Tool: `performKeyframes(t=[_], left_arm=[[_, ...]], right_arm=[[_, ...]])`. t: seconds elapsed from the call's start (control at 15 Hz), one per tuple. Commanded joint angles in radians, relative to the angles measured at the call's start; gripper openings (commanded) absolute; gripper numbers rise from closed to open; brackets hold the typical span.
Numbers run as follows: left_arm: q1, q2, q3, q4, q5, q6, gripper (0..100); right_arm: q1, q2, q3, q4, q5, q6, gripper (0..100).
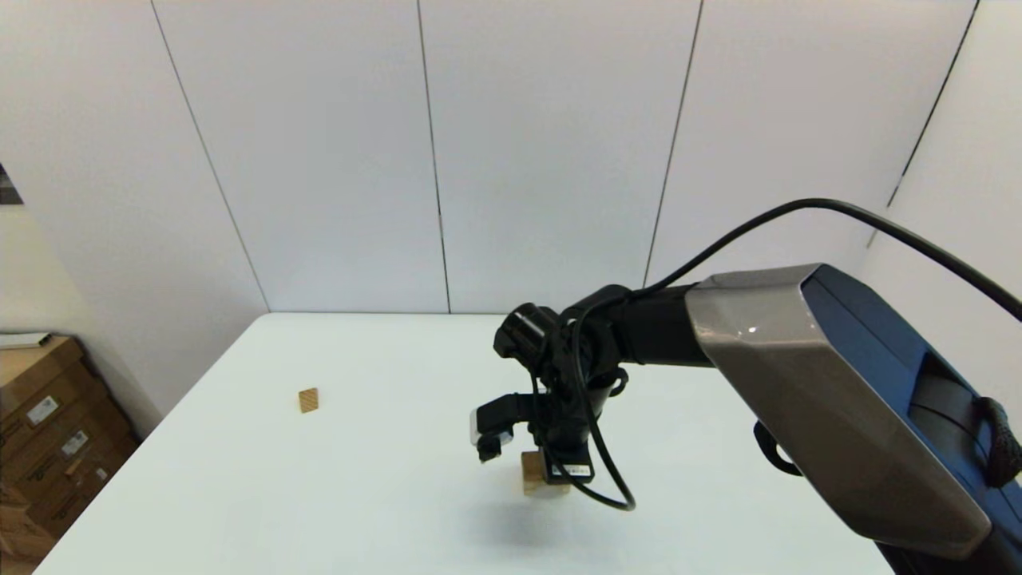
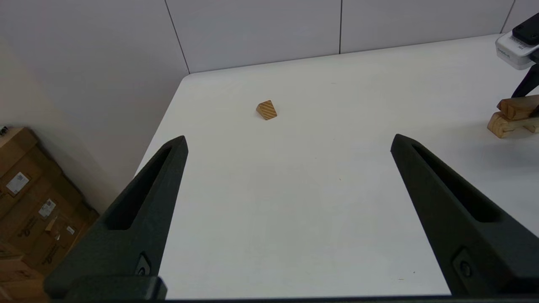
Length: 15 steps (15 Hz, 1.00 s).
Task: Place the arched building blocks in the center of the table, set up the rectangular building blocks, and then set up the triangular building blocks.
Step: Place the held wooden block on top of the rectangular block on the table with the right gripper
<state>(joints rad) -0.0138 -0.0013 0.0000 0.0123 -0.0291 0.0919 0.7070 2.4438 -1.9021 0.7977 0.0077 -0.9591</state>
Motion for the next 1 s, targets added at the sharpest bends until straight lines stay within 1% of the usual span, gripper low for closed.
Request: performKeyframes(t=[0.07, 0.47, 0.53, 1.0], left_arm=[[0.000, 0.001, 0.000, 0.000, 0.000, 0.000, 100], [0.000, 0.001, 0.000, 0.000, 0.000, 0.000, 100], [0.000, 0.001, 0.000, 0.000, -0.002, 0.000, 100], [0.000, 0.001, 0.000, 0.000, 0.000, 0.000, 100]], right_arm=[[0.000, 0.004, 0.000, 0.005, 0.000, -0.007, 0], [0.000, 0.004, 0.000, 0.005, 0.000, -0.006, 0], [0.000, 0.004, 0.000, 0.006, 0.000, -0.004, 100], [-0.012, -0.012, -0.008, 0.000, -0.002, -0.003, 100]])
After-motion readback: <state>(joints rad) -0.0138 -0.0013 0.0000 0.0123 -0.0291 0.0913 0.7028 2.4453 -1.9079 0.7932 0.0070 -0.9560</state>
